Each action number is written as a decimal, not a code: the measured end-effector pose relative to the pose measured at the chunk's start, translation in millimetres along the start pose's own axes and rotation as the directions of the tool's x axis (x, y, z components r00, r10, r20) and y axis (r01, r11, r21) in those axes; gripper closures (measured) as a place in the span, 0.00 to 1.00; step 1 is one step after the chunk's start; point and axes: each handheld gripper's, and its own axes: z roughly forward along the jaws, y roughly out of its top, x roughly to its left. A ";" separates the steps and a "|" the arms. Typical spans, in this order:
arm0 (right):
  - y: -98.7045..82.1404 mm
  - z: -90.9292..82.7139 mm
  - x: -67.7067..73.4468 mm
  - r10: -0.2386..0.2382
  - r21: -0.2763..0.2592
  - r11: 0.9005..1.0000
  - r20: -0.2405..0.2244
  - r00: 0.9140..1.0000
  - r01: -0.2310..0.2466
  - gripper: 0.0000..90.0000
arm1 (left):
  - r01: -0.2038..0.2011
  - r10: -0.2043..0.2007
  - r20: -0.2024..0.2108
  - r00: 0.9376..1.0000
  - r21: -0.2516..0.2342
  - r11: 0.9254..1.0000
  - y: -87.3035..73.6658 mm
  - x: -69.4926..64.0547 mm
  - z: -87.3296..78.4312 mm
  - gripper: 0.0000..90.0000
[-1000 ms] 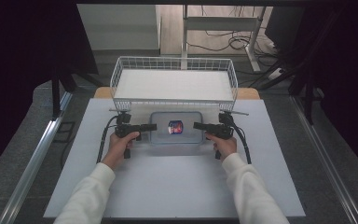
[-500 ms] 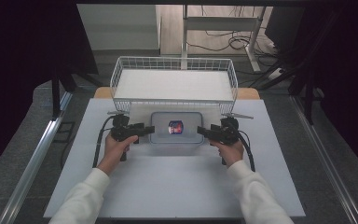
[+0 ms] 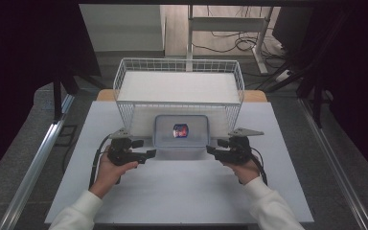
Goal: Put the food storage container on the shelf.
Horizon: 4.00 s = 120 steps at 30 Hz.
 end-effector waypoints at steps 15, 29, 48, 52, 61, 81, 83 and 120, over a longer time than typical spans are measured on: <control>-29.9 -5.9 32.6 -0.160 0.113 0.980 -0.050 0.986 0.165 0.80 | -0.081 0.084 -0.027 0.996 0.098 0.992 -38.9 -36.9 -19.9 0.29; -23.8 28.2 50.3 -0.169 0.153 0.972 -0.078 0.983 0.179 0.99 | -0.090 0.094 -0.028 0.995 0.102 0.991 -51.2 -43.8 -33.2 0.29; -8.7 95.5 54.3 -0.158 0.218 0.963 -0.006 0.987 0.155 0.99 | -0.101 0.104 -0.024 0.994 0.107 0.989 -52.5 -43.7 -31.0 0.29; -7.7 103.1 52.1 -0.134 0.211 0.968 -0.008 0.991 0.133 0.99 | -0.102 0.105 -0.017 0.994 0.104 0.989 -52.8 -42.5 -31.6 0.28; -6.3 109.5 51.1 -0.112 0.181 0.977 0.006 0.994 0.109 0.99 | -0.104 0.106 -0.013 0.994 0.101 0.989 -52.8 -41.7 -32.3 0.28; 18.3 124.5 40.7 -0.036 0.137 0.990 0.029 0.999 0.031 0.99 | -0.105 0.107 -0.018 0.994 0.103 0.989 -53.0 -40.8 -32.5 0.28; 20.7 127.1 37.9 -0.034 0.133 0.991 0.038 0.999 0.028 0.99 | -0.104 0.106 -0.018 0.994 0.103 0.989 -53.0 -40.7 -32.5 0.28; 41.0 142.5 25.4 -0.028 0.119 0.993 0.101 0.994 0.016 0.99 | -0.099 0.102 -0.025 0.994 0.103 0.990 -53.0 -38.8 -32.3 0.28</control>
